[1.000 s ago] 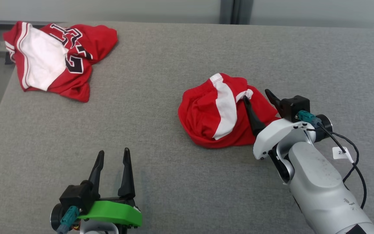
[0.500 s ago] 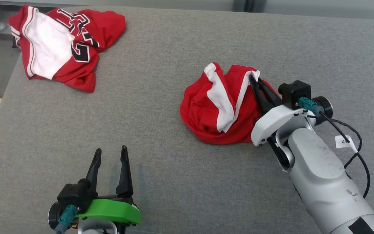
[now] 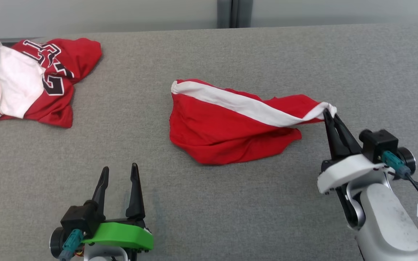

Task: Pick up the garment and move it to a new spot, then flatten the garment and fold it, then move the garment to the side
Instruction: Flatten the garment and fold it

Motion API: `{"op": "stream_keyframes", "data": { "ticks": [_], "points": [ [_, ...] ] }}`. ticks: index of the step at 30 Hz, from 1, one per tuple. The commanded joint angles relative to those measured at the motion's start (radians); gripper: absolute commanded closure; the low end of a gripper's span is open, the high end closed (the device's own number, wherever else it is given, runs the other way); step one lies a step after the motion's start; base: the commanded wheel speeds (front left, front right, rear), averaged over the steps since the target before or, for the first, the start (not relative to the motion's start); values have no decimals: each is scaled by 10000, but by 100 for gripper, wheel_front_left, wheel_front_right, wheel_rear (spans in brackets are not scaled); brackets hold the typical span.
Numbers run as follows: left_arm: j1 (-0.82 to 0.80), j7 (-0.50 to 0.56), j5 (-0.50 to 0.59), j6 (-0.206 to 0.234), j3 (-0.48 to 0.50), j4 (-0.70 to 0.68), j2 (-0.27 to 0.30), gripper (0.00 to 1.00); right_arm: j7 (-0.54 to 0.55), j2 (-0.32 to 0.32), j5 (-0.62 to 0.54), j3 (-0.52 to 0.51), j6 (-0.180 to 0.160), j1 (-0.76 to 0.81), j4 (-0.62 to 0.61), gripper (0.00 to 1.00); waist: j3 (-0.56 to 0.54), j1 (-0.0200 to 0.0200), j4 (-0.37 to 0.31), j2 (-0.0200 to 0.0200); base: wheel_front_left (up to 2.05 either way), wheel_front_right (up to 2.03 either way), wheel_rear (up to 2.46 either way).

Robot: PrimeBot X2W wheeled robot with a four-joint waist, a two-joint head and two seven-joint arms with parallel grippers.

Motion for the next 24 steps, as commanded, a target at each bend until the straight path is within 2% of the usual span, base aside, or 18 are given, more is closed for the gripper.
{"op": "stream_keyframes", "data": {
  "ticks": [1, 5, 10, 21, 23, 24],
  "points": [
    [109, -4, 109, -9, 53, 6, 27, 0, -33, -1, -62, -178, -5, 397, -191, 100, -310, 0, -365, 0, 0, 0, 0],
    [149, -4, 164, -48, 135, 13, 25, 0, 54, -55, -217, -745, -5, 1219, -462, 100, -388, 0, -554, 0, 0, 0, 0],
    [100, -4, 198, -77, 163, 42, 27, 0, 198, 0, -477, -1166, -3, 1753, -240, 100, -375, 0, -622, 0, 0, 0, 0],
    [25, -6, 240, -95, 293, 94, 27, 0, 22, 207, -702, -1528, -5, 1703, 786, 99, -372, 0, -705, 0, 0, 0, 0],
    [31, -4, 211, -96, 308, 108, 27, 0, -21, 248, -835, -1661, -6, 1749, 844, 62, -403, 0, -733, 0, 0, 0, 0],
    [30, -4, 198, -93, 309, 119, 27, 0, -30, 283, -875, -1744, -6, 1791, 877, 26, -421, 0, -746, 0, 0, 0, 0]
  ]
}}
